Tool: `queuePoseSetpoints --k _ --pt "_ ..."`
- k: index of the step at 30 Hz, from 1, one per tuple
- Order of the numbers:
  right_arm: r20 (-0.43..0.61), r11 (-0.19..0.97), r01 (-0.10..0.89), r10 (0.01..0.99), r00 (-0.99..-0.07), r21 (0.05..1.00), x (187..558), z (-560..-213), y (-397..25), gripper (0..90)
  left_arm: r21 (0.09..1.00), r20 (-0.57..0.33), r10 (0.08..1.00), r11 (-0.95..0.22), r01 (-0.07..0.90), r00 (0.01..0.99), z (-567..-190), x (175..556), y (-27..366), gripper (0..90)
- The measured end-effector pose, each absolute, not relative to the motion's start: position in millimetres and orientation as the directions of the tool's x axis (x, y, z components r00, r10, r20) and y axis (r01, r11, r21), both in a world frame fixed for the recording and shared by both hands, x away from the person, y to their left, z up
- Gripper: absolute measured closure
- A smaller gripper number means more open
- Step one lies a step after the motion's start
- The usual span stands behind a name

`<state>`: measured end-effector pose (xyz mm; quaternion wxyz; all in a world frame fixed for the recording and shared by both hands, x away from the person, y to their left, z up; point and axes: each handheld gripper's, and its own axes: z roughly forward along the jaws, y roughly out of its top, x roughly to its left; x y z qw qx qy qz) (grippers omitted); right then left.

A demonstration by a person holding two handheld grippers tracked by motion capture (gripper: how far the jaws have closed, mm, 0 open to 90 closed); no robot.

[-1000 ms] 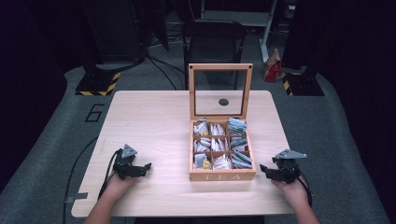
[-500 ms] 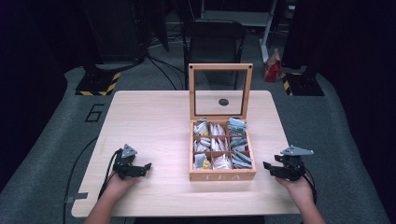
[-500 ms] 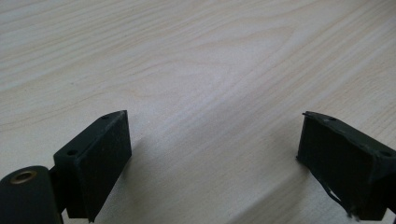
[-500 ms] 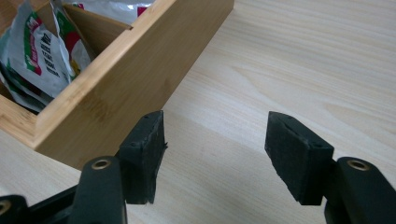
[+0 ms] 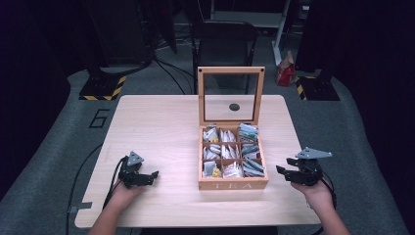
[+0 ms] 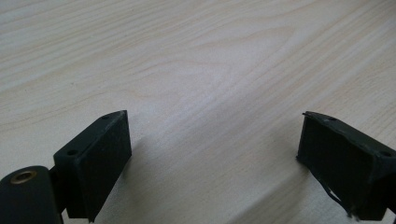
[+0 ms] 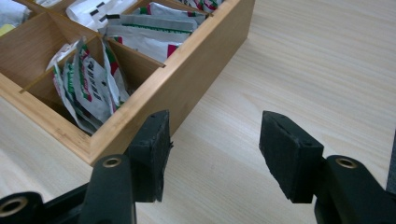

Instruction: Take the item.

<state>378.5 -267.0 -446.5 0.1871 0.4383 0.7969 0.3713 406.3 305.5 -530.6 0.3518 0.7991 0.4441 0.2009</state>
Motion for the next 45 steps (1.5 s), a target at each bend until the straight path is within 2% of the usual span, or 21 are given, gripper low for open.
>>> queuePoseSetpoints --k 11,12,28,45 --pt "0.051 0.332 0.544 0.818 -0.572 0.771 381.0 -431.9 -266.4 44.7 0.740 0.008 0.851 -0.358 0.569 0.525 -530.5 406.2 305.6 9.2" --pt "0.049 0.336 0.542 0.816 -0.575 0.771 380.8 -429.3 -265.6 48.6 0.741 0.009 0.851 -0.358 0.568 0.525 -530.6 406.2 305.6 9.3" --pt "0.023 0.387 0.521 0.786 -0.617 0.761 381.2 -417.7 -257.4 58.7 0.741 0.007 0.851 -0.357 0.570 0.524 -530.5 406.2 305.5 9.3" --pt "0.009 0.398 0.501 0.776 -0.630 0.769 382.7 -408.7 -250.6 62.2 0.739 0.009 0.851 -0.359 0.570 0.525 -530.4 406.4 305.5 9.2"
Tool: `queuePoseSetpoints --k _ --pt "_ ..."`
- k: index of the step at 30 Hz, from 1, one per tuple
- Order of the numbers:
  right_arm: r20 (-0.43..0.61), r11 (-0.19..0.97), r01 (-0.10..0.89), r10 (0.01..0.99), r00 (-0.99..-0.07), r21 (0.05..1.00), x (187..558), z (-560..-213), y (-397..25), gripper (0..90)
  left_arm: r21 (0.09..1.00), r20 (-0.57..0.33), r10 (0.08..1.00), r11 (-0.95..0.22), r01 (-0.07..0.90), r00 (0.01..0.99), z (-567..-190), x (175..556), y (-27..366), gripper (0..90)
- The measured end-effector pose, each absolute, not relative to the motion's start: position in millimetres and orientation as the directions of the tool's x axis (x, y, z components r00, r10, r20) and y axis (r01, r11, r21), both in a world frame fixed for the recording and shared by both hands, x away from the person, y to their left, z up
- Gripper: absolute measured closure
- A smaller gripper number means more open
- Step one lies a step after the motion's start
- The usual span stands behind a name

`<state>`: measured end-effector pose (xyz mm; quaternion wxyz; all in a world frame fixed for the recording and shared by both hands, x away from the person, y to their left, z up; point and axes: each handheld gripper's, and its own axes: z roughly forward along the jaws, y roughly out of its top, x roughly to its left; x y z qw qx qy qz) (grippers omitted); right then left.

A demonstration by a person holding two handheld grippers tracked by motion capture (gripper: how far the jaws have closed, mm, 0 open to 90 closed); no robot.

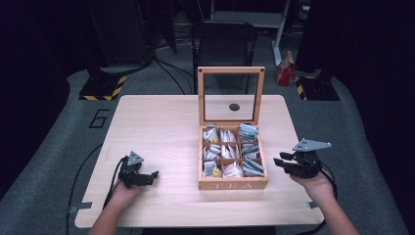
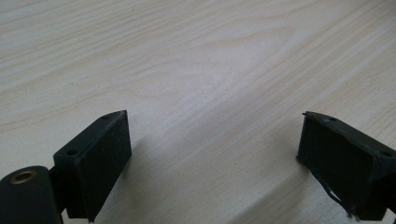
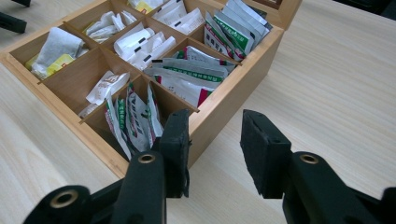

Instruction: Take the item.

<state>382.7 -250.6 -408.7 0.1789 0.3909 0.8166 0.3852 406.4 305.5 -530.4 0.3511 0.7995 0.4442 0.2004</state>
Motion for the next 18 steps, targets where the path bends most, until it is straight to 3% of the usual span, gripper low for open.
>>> queuePoseSetpoints --k 18 --pt "0.014 0.413 0.477 0.744 -0.668 0.776 385.5 -409.8 -241.4 64.3 0.741 0.007 0.852 -0.356 0.569 0.523 -530.5 406.5 305.3 9.2"
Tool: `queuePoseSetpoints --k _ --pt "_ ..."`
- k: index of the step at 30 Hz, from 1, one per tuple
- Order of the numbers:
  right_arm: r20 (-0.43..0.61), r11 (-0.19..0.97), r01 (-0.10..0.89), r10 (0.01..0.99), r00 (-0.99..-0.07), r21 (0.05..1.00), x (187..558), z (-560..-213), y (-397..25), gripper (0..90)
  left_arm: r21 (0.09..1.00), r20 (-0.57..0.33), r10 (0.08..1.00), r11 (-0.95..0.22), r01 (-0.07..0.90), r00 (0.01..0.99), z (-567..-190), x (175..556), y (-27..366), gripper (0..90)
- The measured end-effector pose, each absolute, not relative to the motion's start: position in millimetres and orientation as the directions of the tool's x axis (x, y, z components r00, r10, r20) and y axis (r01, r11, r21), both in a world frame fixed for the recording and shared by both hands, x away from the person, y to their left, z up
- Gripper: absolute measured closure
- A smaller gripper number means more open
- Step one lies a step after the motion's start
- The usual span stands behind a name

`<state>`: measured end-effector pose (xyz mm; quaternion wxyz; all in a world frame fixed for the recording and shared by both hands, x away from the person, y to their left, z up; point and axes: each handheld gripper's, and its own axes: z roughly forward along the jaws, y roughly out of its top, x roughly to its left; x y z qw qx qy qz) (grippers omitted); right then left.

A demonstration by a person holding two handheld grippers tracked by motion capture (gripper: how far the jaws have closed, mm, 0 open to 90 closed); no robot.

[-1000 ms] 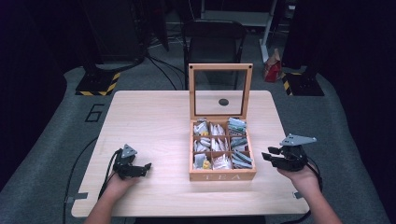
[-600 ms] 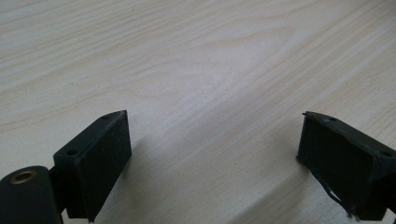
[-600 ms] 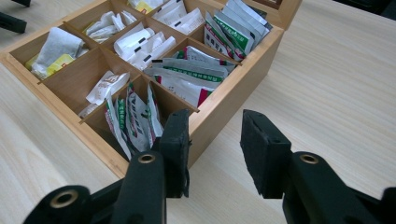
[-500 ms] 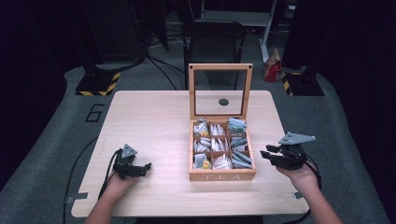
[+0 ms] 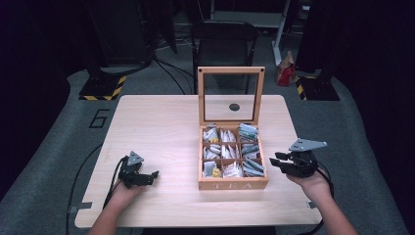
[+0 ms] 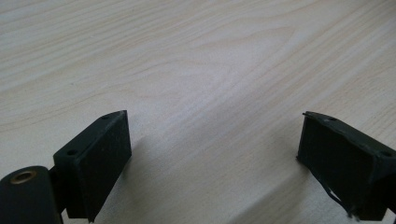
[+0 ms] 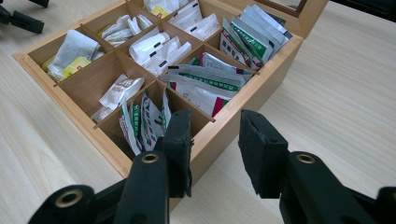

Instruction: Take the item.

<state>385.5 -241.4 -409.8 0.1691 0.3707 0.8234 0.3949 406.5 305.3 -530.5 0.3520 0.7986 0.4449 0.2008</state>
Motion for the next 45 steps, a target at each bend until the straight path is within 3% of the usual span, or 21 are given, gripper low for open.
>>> queuePoseSetpoints --k 21,45 --pt "0.021 0.473 0.446 0.668 -0.744 0.760 394.8 -422.1 -218.8 74.0 0.740 0.008 0.851 -0.358 0.570 0.525 -530.4 406.5 305.5 9.2" --pt "0.051 0.488 0.460 0.643 -0.764 0.741 406.7 -439.3 -206.1 76.9 0.740 0.010 0.852 -0.359 0.569 0.524 -530.4 406.5 305.5 9.2"
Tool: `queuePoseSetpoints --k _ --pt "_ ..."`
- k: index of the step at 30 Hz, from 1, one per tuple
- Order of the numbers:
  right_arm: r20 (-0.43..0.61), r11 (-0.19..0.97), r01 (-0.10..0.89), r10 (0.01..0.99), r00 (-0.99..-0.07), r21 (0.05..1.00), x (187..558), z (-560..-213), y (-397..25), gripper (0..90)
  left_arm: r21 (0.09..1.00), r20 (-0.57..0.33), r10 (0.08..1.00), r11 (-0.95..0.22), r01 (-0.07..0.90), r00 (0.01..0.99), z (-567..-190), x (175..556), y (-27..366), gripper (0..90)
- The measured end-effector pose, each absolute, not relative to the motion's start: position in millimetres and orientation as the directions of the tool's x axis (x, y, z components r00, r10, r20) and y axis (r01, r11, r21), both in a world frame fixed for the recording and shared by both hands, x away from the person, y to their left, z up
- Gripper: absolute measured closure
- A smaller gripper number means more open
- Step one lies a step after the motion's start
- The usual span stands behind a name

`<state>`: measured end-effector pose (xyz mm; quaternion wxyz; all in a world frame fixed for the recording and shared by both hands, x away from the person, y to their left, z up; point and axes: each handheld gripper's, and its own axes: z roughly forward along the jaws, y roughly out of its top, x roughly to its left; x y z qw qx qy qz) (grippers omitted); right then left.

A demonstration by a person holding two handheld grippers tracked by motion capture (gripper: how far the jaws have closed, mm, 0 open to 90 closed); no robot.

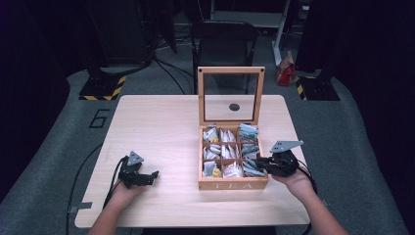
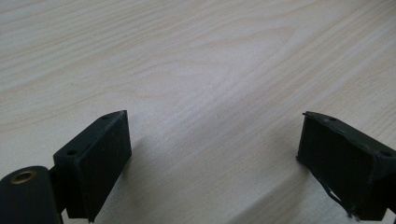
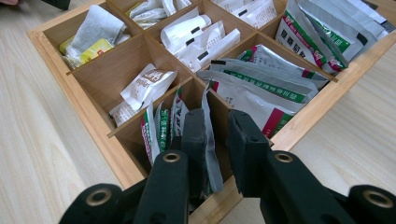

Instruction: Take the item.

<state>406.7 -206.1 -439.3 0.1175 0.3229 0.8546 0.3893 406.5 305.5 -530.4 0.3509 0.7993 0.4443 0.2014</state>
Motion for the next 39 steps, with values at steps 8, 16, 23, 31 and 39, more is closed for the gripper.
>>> queuePoseSetpoints --k 8,16,23,31,39 --pt "0.051 0.499 0.463 0.638 -0.769 0.732 409.1 -442.4 -204.6 77.5 0.740 0.010 0.852 -0.359 0.569 0.524 -530.4 406.5 305.5 9.2" --pt "0.065 0.506 0.476 0.633 -0.772 0.719 411.7 -449.4 -202.3 78.3 0.740 0.008 0.851 -0.358 0.570 0.524 -530.4 406.5 305.4 9.2" --pt "0.078 0.507 0.489 0.633 -0.770 0.710 412.0 -454.6 -200.6 79.4 0.740 0.011 0.851 -0.360 0.569 0.524 -530.3 406.5 305.5 9.2" --pt "0.088 0.512 0.495 0.627 -0.774 0.702 413.6 -457.8 -198.6 81.4 0.740 0.010 0.852 -0.359 0.569 0.524 -530.4 406.5 305.5 9.2" --pt "0.091 0.518 0.489 0.615 -0.783 0.702 413.4 -458.1 -198.3 87.5 0.740 0.008 0.852 -0.358 0.569 0.524 -530.4 406.5 305.4 9.2"
